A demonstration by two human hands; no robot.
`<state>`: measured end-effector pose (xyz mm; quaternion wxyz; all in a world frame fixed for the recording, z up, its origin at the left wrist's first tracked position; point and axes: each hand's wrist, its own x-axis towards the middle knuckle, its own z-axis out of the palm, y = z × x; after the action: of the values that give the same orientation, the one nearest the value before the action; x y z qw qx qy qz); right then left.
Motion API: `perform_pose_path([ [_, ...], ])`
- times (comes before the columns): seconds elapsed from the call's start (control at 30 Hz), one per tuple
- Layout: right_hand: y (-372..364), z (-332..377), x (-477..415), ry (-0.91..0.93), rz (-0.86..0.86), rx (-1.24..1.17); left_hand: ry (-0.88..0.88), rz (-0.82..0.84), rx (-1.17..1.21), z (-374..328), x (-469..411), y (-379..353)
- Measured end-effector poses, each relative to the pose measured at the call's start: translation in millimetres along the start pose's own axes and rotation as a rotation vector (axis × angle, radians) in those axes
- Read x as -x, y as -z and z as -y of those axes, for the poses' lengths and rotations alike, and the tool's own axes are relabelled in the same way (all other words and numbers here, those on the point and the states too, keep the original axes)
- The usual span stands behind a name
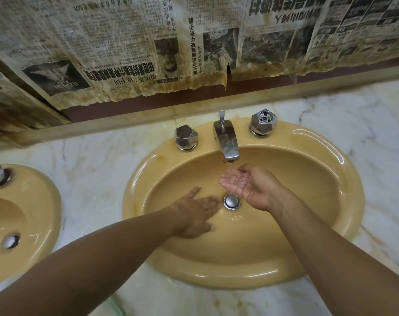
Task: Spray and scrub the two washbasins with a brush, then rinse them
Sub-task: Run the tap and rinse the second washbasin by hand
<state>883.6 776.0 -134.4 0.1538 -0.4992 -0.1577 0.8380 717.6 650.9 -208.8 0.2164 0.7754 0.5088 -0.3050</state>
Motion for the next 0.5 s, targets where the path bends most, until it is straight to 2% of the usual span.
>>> perform_pose_path([
  [0.07, -0.5, -0.4, -1.4, 0.011, 0.001, 0.002, -0.085, 0.064, -0.008, -6.9, 11.9, -8.0],
  [0.13, -0.5, -2.7, -2.3, 0.006, -0.009, 0.004, -0.089, 0.058, -0.048, -5.4, 18.7, -9.5],
  [0.2, 1.4, -4.3, -5.8, -0.007, -0.037, 0.016, 0.01, 0.009, -0.096, -0.3, 9.1, -2.1],
  [0.3, 5.3, -2.7, -8.1, -0.002, -0.07, 0.038, 0.133, -0.016, -0.038, -0.8, -10.2, 12.5],
  [0.4, 6.0, 1.1, -3.5, -0.004, -0.064, 0.04, 0.034, 0.03, 0.083, -11.2, -8.3, 6.9],
  [0.5, 5.8, -2.4, -1.2, -0.04, -0.049, 0.026, -0.087, 0.086, 0.043, -9.6, 5.0, 2.7],
])
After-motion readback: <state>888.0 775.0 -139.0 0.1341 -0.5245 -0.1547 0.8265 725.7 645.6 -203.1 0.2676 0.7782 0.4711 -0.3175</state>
